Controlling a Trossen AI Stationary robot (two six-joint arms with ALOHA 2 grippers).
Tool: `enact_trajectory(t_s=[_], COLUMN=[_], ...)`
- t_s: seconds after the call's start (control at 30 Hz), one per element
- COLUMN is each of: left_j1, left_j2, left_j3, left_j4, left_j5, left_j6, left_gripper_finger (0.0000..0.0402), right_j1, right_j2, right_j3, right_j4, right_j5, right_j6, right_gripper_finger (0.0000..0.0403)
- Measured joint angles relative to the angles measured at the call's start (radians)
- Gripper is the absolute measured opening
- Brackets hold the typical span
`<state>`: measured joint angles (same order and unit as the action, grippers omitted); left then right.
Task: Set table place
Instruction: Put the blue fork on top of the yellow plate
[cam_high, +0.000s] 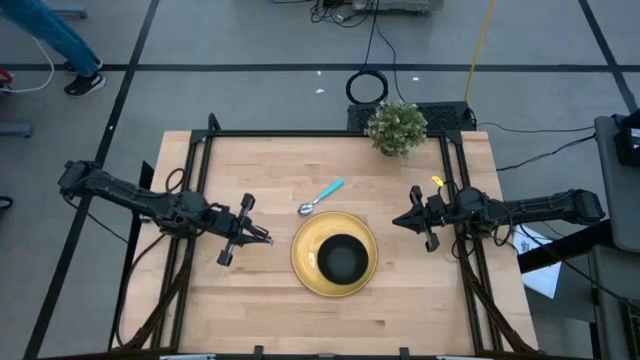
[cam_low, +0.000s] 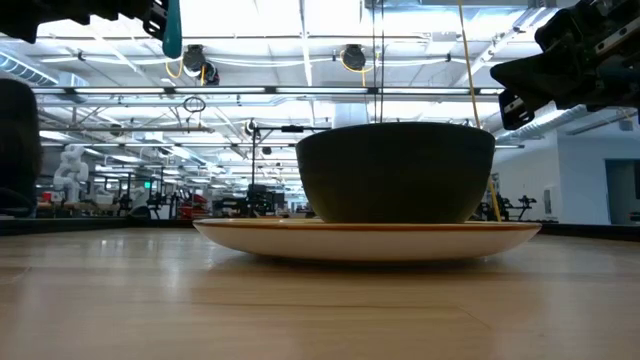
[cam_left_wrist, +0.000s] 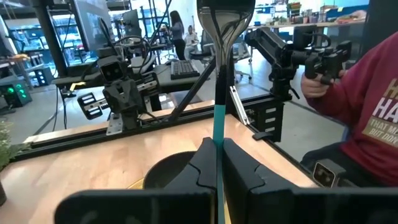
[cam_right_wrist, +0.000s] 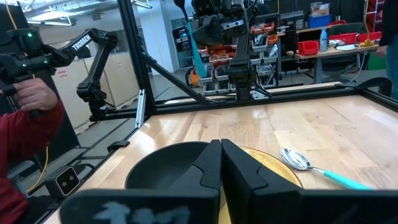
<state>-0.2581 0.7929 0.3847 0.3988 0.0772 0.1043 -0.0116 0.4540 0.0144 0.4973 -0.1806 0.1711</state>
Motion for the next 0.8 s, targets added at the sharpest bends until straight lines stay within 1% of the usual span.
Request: enact_trajectory(t_s=[0.2,0.33,0.6,0.8], left_j1=[-0.007,-0.027,-0.107,-0.201], left_j2=[0.001,0.029,0.178,0.296], left_j3=[0.000,0.001,0.001,0.001], left_j4=[0.008,0.028,0.105,0.247], left_j5=[-0.001,-0.051,-0.089,-0.179], left_j6=[-0.010,-0.028,-0.058,-0.063], left_gripper_finger=[0.0005,0.0005,0.0005,0.0005], right_j1=[0.000,0.000,0.000,0.000], right_j2=[0.000,0.000,0.000,0.000], right_j3=[0.000,0.000,0.000,0.000], right_j4=[0.000,0.000,0.000,-0.002], right_j5=[0.000,0.000,0.000,0.000], right_j6=[0.000,0.000,0.000,0.000], right_gripper_finger=[0.0000,0.0000,0.0000,0.0000])
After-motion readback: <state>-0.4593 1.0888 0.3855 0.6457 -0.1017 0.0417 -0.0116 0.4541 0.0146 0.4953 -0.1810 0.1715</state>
